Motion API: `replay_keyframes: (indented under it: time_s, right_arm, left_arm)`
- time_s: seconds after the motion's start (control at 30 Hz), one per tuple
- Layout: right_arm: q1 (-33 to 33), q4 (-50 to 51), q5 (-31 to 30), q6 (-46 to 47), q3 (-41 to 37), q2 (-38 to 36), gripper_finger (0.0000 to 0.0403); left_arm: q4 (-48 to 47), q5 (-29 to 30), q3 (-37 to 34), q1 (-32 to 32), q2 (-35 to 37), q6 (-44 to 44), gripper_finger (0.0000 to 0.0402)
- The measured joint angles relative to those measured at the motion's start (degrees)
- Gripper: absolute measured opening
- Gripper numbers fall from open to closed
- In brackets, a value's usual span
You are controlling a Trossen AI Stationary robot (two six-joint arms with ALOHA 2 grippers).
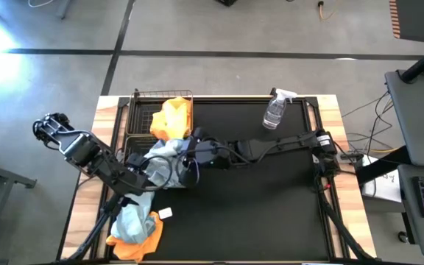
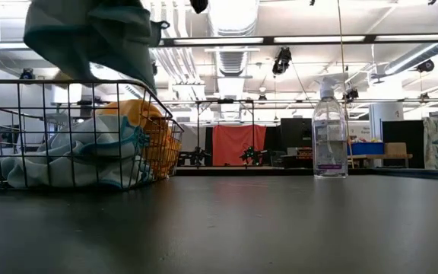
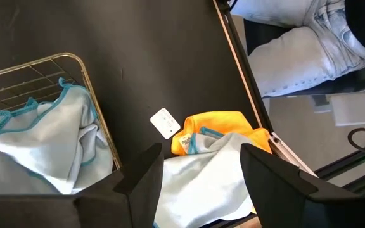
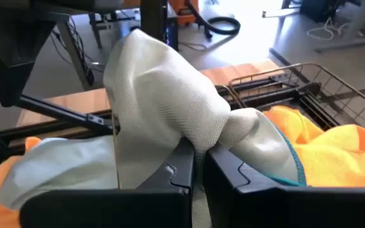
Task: Sort microfiber towel by color & place in baskets
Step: Put the right blue microfiber towel into the bottom wire basket, then put the blue microfiber towel into the bottom wire basket
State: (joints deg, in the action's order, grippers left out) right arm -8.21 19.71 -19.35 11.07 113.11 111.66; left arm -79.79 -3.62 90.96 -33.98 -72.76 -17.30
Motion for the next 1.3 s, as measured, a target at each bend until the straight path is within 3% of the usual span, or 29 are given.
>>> replay_keyframes:
  time_s: [0.17,0.47,0.63,0.9,1.3]
  right_arm:
    - [0.0,-4.68,-0.04,-1.24,-2.46,0.0,0.0034]
    - [0.0,-5.89,0.32,-1.61,-3.97,0.0,0.0144]
    - [-0.21,-5.18,0.74,-0.06,-3.97,-0.09,0.0179]
    - [-2.26,8.12,17.54,10.66,-1.05,-0.24,0.0174]
    - [-11.38,27.11,18.31,17.41,-1.04,-0.24,0.0135]
  left_arm:
    - [0.02,0.0,0.0,-0.02,0.05,0.0,0.0194]
    - [0.0,0.0,0.0,-0.02,0.12,0.0,0.0194]
    - [0.0,0.0,0.0,-0.06,0.16,-0.27,0.0194]
    - [0.14,-0.36,0.0,-0.39,0.16,-2.75,0.0194]
    - [9.34,-0.35,0.04,-0.37,-3.71,-2.78,0.0194]
